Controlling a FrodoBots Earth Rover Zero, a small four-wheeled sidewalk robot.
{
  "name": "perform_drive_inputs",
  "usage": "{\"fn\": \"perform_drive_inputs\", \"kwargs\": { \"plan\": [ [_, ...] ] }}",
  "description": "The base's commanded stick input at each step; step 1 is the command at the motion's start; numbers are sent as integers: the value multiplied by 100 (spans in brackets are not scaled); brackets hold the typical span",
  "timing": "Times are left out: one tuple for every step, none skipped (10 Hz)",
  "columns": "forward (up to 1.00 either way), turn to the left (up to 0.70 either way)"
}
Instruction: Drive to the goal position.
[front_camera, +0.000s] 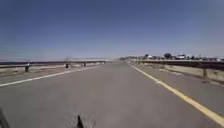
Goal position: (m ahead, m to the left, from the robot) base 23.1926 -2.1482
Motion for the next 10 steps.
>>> {"fn": "perform_drive_inputs", "kwargs": {
  "plan": [
    [100, 0],
    [100, 0],
    [100, 0],
    [100, 0],
    [100, 0],
    [100, 0],
    [100, 0],
    [100, 0],
    [100, 0],
    [100, 0]
  ]
}}
